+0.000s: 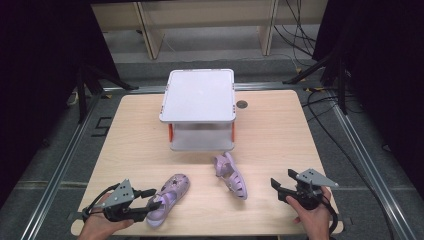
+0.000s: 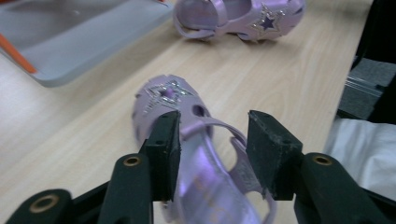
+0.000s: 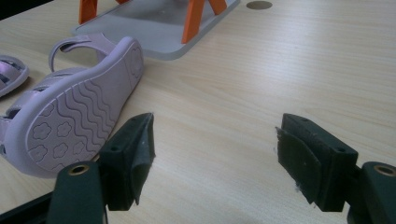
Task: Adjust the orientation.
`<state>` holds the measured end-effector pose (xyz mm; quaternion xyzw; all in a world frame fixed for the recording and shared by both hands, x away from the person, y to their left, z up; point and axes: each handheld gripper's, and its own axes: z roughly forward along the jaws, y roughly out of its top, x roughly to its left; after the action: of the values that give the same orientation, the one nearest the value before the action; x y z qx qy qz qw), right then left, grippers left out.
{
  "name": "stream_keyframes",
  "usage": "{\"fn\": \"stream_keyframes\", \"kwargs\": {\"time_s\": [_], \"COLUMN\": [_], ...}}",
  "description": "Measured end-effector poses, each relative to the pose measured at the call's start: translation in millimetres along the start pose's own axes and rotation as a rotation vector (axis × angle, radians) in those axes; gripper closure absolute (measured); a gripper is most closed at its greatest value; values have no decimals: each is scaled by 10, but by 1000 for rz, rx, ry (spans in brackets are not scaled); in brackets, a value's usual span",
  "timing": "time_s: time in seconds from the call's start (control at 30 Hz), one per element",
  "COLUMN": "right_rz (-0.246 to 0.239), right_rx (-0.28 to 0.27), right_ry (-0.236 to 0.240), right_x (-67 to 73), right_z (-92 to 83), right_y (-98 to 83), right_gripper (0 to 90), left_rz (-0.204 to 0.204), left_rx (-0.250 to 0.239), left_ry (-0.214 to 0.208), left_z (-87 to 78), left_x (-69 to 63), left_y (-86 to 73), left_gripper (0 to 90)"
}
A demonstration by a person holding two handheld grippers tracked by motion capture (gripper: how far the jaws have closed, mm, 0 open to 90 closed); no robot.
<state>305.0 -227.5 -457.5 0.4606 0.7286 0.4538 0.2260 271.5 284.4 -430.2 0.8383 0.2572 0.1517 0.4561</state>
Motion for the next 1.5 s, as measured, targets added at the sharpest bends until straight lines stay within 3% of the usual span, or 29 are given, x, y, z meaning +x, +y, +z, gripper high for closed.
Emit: {"fn": "stream_keyframes", "kwargs": {"time_s": [0.07,0.13,0.2,0.23,0.5,0.6,0.67,0.8,1.07,1.1,1.13,1.2,1.23,1.3,1.37,1.4,1.47,1.5], "right_rz": [0,-8,-4,-4,-2,2,1,3,4,4,4,2,33,42,9,11,7,4], "right_rx": [-8,-4,0,0,-5,1,1,-4,-5,-5,-4,-1,4,8,2,-3,-12,-3], "right_ry": [6,1,2,2,14,24,26,37,43,43,42,40,43,46,39,41,39,38], "right_x": [0,-6,-4,-4,-19,-28,-29,-29,-42,-42,-40,-37,-13,-5,-31,-30,-31,-33], "right_z": [1,1,12,12,13,16,15,17,32,32,34,33,35,33,39,42,48,40], "right_y": [1,-1,-5,-5,-7,-8,-11,-15,-18,-18,-19,-18,-23,-22,-15,-14,-17,-15], "right_gripper": [277,278,278,278,277,277,277,277,277,277,277,277,277,277,277,277,277,277], "left_rz": [1,49,72,97,114,139,130,172,177,166,187,174,154,133,140,115,148,136], "left_rx": [-17,-17,-33,-17,32,58,48,87,69,82,85,78,73,68,77,68,82,69], "left_ry": [11,28,21,25,-7,-13,-17,-12,-24,-40,-32,-22,-30,-35,-42,-46,-37,-35], "left_z": [5,8,27,20,70,99,136,216,300,305,311,318,321,357,379,396,375,375], "left_x": [10,64,101,122,133,124,98,85,7,0,3,0,-3,-12,-22,-42,-20,-23], "left_y": [1,-1,-7,-8,-36,-28,-25,-10,30,36,46,48,47,49,70,67,79,66], "left_gripper": [492,485,457,457,446,446,446,444,458,458,461,458,460,461,465,467,467,466]}}
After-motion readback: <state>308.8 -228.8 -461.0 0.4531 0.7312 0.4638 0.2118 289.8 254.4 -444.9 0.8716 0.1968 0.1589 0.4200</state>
